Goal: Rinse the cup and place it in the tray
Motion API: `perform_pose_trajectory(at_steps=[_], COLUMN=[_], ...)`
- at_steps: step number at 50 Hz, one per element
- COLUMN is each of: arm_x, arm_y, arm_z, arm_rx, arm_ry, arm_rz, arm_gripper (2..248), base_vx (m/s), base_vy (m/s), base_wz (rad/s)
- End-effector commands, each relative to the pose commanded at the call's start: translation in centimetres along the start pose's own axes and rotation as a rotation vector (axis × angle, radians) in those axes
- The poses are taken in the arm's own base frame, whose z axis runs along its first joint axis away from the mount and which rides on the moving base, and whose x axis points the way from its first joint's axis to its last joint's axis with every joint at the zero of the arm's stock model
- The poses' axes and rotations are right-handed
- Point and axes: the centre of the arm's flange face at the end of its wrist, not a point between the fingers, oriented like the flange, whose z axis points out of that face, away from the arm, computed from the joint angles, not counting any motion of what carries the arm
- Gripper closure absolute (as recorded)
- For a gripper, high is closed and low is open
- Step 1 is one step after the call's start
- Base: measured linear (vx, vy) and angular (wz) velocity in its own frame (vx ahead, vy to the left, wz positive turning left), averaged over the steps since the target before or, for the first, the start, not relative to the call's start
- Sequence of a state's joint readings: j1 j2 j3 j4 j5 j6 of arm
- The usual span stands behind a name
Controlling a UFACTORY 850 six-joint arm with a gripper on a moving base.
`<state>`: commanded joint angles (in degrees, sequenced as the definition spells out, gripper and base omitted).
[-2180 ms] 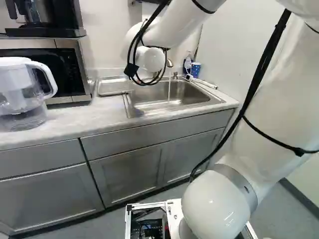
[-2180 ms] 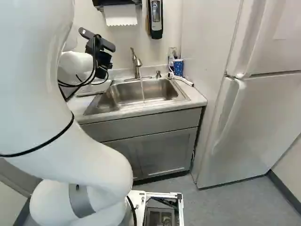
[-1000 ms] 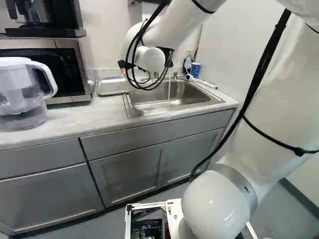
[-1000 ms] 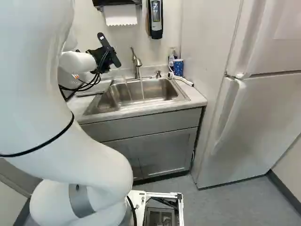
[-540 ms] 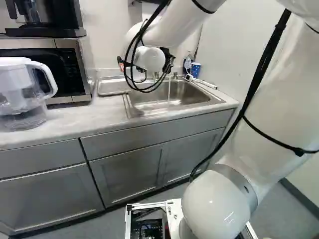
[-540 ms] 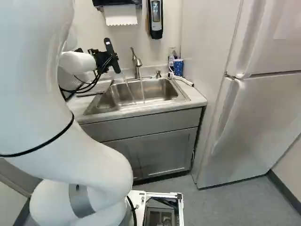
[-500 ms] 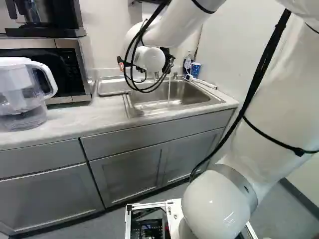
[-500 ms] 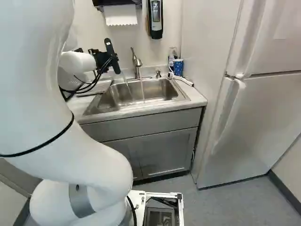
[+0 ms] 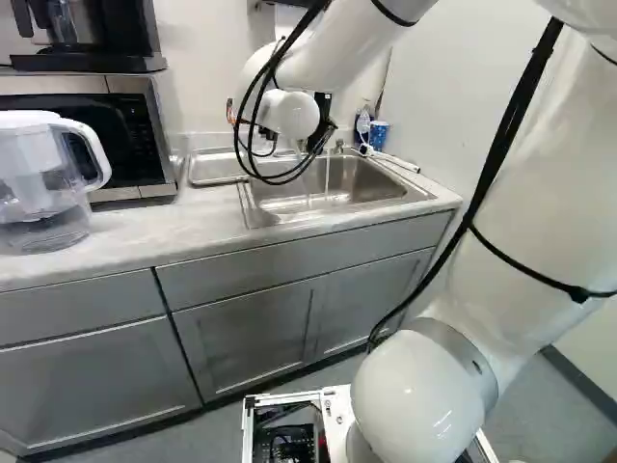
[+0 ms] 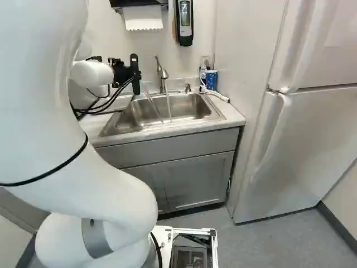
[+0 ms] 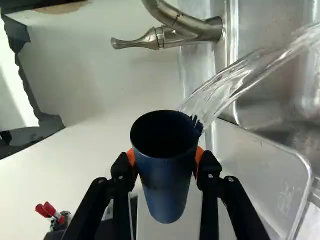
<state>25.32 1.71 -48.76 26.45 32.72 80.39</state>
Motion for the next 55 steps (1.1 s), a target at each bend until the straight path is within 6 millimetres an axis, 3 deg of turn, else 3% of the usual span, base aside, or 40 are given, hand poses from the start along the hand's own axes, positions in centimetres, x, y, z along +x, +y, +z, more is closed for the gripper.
perform_pose_trajectory(at_steps=[45,55], arm_x=[0.00,0.00], arm_y=[0.00,0.00], arm_z=[0.00,0.00], arm_rx=[0.000,0.000], arm_ry=[0.000,0.000], arm_rz=[0.473,0.473], arm_gripper=[125,125], base_vx=[0.000,0.000], base_vy=[0.000,0.000], base_wz=[0.000,0.000])
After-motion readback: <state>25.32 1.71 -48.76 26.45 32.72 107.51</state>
